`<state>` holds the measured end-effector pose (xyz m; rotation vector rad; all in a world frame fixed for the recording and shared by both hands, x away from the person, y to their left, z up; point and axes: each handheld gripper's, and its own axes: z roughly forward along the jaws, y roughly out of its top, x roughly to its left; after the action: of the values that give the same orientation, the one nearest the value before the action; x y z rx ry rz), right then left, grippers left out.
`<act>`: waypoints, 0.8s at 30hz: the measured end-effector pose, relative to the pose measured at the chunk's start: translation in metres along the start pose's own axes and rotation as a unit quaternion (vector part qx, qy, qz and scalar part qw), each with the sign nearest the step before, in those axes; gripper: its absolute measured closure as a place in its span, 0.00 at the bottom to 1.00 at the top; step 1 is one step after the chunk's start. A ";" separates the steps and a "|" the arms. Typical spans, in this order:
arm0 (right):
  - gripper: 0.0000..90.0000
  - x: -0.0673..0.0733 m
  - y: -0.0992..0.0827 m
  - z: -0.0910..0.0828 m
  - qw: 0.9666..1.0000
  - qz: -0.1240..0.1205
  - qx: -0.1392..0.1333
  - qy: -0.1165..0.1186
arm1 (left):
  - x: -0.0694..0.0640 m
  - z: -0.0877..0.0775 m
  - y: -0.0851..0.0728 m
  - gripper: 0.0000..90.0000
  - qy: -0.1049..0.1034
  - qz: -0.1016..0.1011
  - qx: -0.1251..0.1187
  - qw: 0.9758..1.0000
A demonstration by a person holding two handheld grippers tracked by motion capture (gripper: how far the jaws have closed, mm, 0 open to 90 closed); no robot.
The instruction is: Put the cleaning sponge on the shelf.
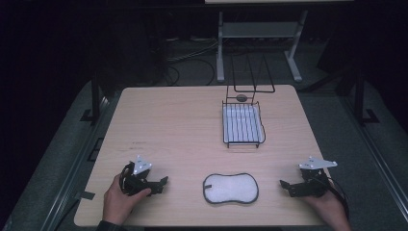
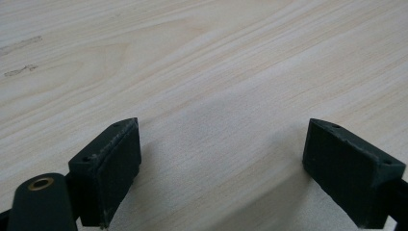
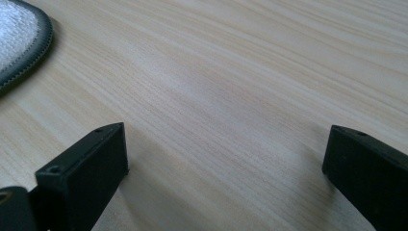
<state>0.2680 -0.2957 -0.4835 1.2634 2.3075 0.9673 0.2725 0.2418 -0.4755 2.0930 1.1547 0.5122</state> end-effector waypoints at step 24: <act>0.79 0.009 0.019 -0.022 0.999 0.004 -0.001 0.046 | 0.000 0.000 0.000 0.14 0.000 -0.001 0.000 1.000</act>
<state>0.2618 -0.2904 -0.4538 1.2539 2.3708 1.0501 0.2724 0.2418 -0.4754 2.0925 1.1561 0.5120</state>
